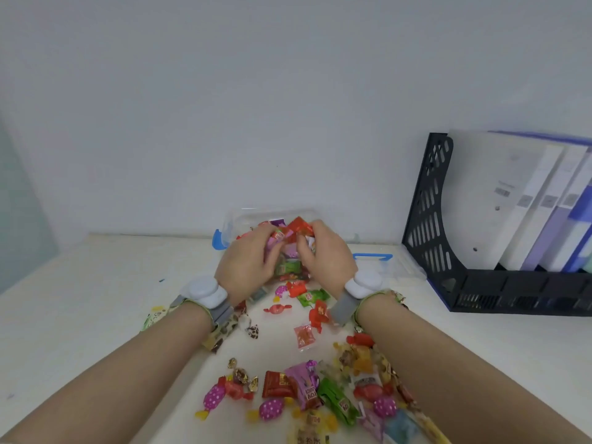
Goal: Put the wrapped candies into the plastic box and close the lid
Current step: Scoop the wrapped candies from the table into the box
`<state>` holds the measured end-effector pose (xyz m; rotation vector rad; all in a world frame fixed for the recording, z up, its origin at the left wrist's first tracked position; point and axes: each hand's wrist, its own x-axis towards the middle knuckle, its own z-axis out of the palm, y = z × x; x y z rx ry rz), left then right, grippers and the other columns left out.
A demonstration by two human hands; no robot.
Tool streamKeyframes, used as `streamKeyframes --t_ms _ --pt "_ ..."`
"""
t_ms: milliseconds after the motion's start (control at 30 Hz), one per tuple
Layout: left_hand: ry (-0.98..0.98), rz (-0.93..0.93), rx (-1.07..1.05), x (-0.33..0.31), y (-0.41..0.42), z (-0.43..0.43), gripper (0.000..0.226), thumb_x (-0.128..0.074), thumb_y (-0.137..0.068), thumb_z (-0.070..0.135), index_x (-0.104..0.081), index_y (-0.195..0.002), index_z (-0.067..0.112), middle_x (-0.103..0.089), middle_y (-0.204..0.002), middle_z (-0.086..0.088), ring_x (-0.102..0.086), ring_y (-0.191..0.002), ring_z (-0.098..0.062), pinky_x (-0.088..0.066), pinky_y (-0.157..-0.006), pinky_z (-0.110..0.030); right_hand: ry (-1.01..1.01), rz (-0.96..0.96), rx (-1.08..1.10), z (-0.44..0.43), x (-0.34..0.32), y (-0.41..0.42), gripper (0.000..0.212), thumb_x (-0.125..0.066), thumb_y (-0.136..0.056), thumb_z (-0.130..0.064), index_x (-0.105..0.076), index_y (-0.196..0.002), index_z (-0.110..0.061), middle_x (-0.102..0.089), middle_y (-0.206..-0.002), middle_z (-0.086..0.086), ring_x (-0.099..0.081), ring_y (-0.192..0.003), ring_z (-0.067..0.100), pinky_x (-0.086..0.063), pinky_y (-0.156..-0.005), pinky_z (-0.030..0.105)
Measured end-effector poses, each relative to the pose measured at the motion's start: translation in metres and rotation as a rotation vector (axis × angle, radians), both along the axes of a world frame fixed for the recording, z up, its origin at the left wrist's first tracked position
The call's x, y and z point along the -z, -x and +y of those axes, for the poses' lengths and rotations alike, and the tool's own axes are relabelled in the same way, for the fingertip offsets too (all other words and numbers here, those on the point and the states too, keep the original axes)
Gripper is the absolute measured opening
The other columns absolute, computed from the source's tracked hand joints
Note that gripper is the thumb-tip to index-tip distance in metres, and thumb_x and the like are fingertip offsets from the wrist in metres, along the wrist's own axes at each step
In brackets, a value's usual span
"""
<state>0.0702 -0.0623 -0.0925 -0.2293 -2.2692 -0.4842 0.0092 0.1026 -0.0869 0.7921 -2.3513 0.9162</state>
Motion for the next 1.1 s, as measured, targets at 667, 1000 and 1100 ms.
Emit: streamKeyframes --t_ms 667,1000,1100 --pt "-0.202 -0.409 -0.215 -0.049 0.082 -0.039 0.044 -0.056 -0.090 0.037 -0.059 -0.128 0.016 -0.056 -0.132 -0.007 -0.055 -0.119 -0.025 -0.046 -0.098 -0.037 -0.020 -0.363 0.097 -0.039 -0.041 0.085 0.035 -0.059 -0.084 -0.034 -0.070 -0.112 -0.016 -0.066 -0.122 0.000 -0.060 -0.111 0.021 -0.040 -0.080 0.024" --pt "-0.062 -0.223 0.060 -0.034 -0.009 0.004 0.015 -0.055 -0.091 0.032 -0.065 -0.103 0.027 -0.059 -0.104 0.013 -0.055 -0.095 -0.001 -0.043 -0.082 -0.024 0.235 -0.217 0.077 0.030 -0.032 0.026 0.020 -0.054 -0.088 -0.031 -0.060 -0.070 -0.022 -0.059 -0.066 -0.011 -0.056 -0.070 0.013 -0.038 -0.059 0.024" --pt "-0.080 -0.362 0.190 -0.020 -0.036 0.028 0.004 -0.060 -0.090 0.034 -0.064 -0.092 0.034 -0.059 -0.090 0.021 -0.056 -0.084 0.010 -0.043 -0.072 -0.017 0.132 -0.262 0.126 0.059 -0.014 0.006 0.030 -0.053 -0.087 -0.038 -0.060 -0.068 -0.016 -0.055 -0.059 -0.006 -0.058 -0.067 0.019 -0.039 -0.055 0.027"
